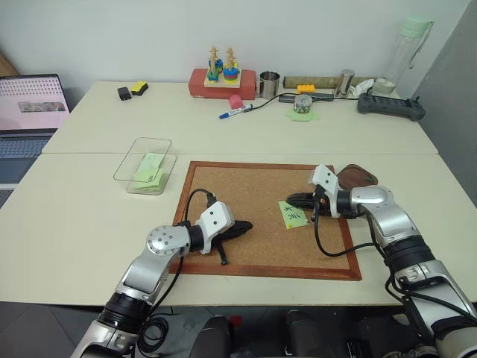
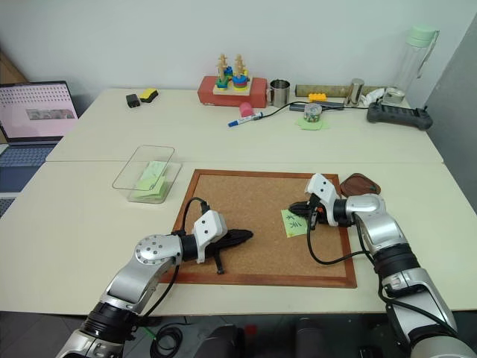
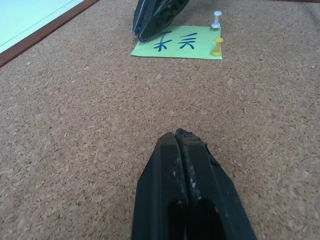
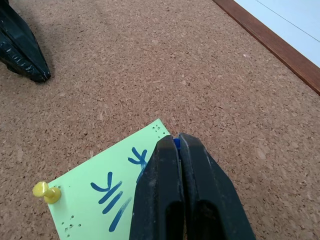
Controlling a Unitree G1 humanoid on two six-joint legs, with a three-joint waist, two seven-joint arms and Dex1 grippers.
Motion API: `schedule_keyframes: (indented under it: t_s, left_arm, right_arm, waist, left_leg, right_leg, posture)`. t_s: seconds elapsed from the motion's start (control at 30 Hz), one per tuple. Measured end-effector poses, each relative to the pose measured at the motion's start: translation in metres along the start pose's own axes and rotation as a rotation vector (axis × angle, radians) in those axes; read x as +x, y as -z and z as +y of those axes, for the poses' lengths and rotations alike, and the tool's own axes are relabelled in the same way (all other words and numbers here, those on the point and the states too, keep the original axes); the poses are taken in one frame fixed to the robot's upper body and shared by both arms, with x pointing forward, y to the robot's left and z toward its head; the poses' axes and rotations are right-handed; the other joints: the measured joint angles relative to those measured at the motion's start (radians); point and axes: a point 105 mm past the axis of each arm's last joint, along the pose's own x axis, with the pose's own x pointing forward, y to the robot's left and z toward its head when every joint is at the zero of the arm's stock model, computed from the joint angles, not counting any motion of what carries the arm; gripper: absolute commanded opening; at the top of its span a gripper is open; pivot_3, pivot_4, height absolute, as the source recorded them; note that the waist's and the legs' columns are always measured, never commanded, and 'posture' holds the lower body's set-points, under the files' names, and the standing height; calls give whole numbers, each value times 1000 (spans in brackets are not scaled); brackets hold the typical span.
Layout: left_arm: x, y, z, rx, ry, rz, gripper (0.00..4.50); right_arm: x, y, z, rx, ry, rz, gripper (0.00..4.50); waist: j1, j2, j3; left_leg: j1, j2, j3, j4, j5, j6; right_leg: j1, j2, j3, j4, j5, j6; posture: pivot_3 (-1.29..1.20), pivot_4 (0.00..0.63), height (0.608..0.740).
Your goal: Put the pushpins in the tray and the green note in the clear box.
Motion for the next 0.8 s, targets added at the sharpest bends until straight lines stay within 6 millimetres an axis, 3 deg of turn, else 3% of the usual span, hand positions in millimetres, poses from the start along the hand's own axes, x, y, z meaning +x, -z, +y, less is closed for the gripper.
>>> schedule_keyframes:
  t_s: [0.3,0.57,0.7,0.8]
  left_arm:
    - [-1,1,0,5,2,7,0]
    - [0,1,0,20,-4,19,0]
    - [1,0,-1,24,1,18,0]
    - [1,0,-2,25,3,18,0]
  right_arm:
    - [-4,-7,0,73,-4,-27,23]
    - [-28,-51,-18,105,91,-189,23]
    - [-41,-49,-26,86,165,-154,23]
    - [-68,-34,-51,77,348,-66,23]
  waist:
    - [0,0,0]
    - [-1,1,0]
    - [2,1,0]
    - [3,1,0]
  left_leg:
    - [0,0,0,-1,0,0]
    - [1,0,0,0,0,0]
    - [0,0,0,0,0,0]
    - [0,-1,0,0,0,0]
  right_leg:
    - [0,0,0,0,0,0]
    - [0,0,0,0,0,0]
    - [0,0,0,0,0,0]
    - [0,-1,0,-1,0,0]
  posture:
    - [0,150,740]
    - [0,150,740]
    - [0,150,740]
    - [0,150,740]
